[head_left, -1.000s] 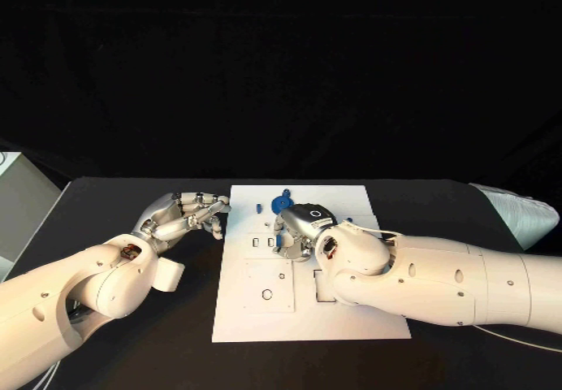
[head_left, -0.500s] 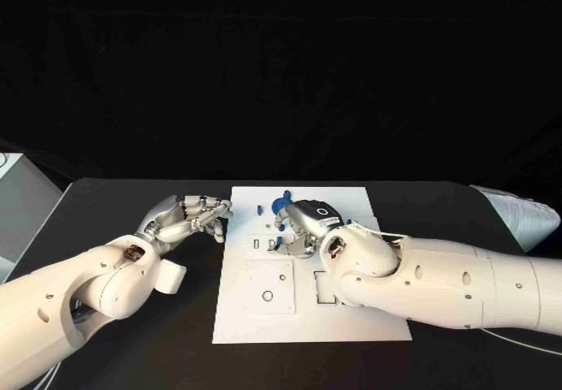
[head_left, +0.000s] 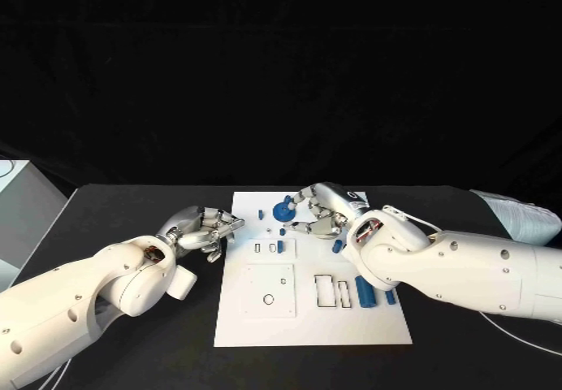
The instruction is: Assemble the parts on the task board
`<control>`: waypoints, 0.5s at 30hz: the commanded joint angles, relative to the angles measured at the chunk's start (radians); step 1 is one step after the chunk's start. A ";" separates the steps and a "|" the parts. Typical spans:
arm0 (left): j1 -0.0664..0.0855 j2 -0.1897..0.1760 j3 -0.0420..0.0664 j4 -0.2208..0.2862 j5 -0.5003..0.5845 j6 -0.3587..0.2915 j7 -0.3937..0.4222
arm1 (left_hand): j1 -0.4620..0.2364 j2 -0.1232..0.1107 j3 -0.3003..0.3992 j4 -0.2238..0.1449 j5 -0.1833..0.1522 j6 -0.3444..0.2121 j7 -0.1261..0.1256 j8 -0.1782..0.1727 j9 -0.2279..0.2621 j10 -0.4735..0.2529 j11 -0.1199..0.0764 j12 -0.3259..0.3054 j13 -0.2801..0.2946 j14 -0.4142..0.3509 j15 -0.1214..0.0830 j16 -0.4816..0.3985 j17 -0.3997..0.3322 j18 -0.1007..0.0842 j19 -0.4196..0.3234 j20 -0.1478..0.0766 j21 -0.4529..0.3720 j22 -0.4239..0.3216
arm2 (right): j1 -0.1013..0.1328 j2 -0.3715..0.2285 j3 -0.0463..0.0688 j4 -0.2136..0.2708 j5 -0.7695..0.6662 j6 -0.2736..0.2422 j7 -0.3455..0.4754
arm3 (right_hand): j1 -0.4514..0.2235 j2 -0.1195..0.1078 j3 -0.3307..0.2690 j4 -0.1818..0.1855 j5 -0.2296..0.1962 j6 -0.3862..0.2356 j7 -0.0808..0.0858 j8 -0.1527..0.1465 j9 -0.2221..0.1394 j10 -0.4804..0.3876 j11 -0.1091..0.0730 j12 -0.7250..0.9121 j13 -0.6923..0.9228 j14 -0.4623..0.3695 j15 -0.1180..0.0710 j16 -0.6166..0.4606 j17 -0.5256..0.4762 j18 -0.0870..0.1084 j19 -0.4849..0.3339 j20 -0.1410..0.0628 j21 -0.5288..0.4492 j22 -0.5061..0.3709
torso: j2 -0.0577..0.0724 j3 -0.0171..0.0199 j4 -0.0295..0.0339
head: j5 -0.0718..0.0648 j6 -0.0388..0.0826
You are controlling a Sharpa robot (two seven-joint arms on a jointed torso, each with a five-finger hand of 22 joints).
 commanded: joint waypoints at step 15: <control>0.113 0.178 -0.040 -0.138 -0.316 0.246 -0.425 | -0.114 0.013 0.018 0.004 -0.002 -0.037 -0.019 0.115 0.070 0.163 -0.019 0.346 0.321 0.147 -0.018 0.191 0.283 -0.070 0.164 -0.016 0.174 0.301 | 0.066 -0.041 0.012 -0.143 0.517 0.009 0.232 | 0.002 0.008 0.020 0.001 0.128 -0.013 0.005 0.008 -0.001 0.062 0.008 -0.001 0.230 0.106 0.006 0.004 0.263 -0.013 0.045 0.005 0.002 0.019 | -0.038 0.0156 -0.0078 | 0.018 -0.010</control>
